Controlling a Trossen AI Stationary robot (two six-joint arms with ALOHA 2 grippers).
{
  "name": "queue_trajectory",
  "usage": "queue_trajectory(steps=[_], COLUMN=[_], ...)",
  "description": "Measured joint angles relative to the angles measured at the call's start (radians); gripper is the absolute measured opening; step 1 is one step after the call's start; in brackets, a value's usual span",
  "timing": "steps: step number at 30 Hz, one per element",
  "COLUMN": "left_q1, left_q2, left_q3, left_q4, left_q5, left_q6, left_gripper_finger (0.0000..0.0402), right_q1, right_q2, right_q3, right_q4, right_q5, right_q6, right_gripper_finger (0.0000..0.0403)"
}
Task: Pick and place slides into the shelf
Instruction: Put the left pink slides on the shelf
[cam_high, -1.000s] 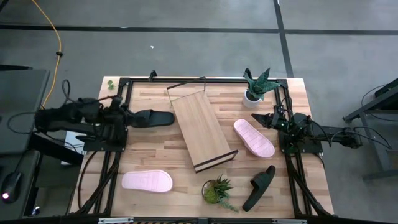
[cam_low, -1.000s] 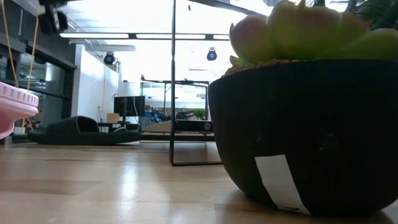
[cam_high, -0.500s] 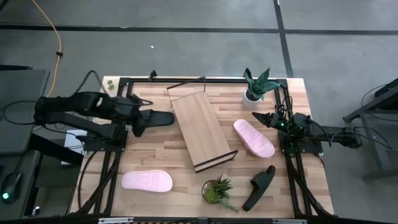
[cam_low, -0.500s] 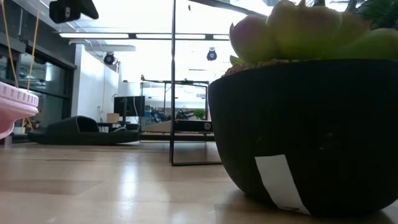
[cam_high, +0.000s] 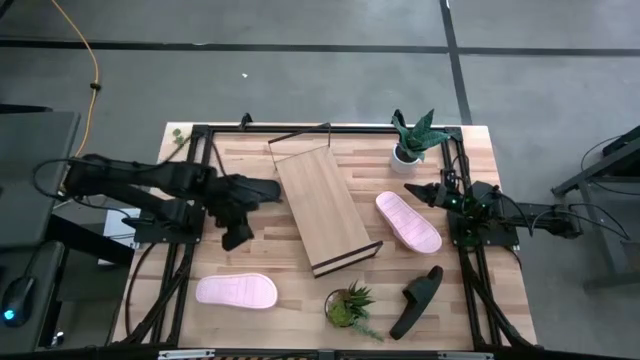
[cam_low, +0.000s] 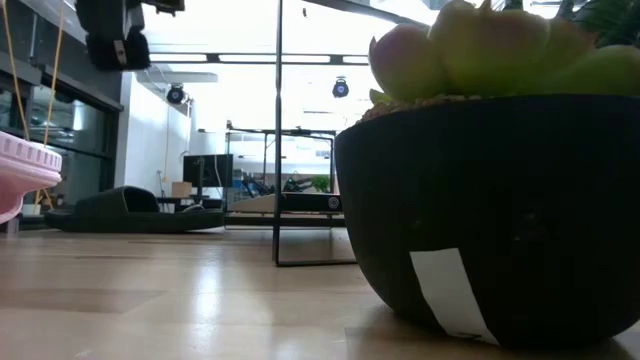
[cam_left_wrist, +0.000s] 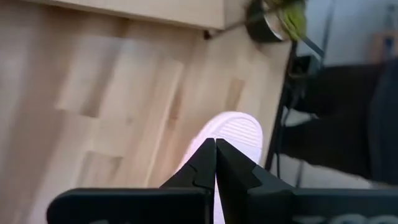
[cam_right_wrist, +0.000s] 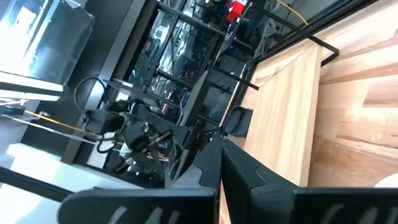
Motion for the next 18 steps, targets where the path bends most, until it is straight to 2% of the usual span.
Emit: queue_trajectory(steps=[3, 9, 13, 18], left_q1=[0.000, 0.000, 0.000, 0.000], left_q2=[0.048, 0.133, 0.186, 0.238], left_q3=[-0.036, -0.076, -0.105, -0.138], left_q4=[0.053, 0.078, 0.133, 0.233], left_q5=[0.101, 0.226, 0.262, 0.273], left_q6=[0.046, 0.084, 0.109, 0.112], left_gripper_finger=[0.0028, 0.0120, 0.0166, 0.0198], right_q1=[0.000, 0.000, 0.000, 0.000], right_q2=[0.000, 0.000, 0.000, 0.000], right_q3=[0.000, 0.000, 0.000, 0.000], right_q4=[-0.002, -0.004, -0.004, -0.006], right_q5=[-0.014, -0.036, -0.043, -0.054], right_q6=[0.000, 0.000, 0.000, 0.000], right_gripper_finger=[0.0000, 0.0000, 0.0000, 0.0000])
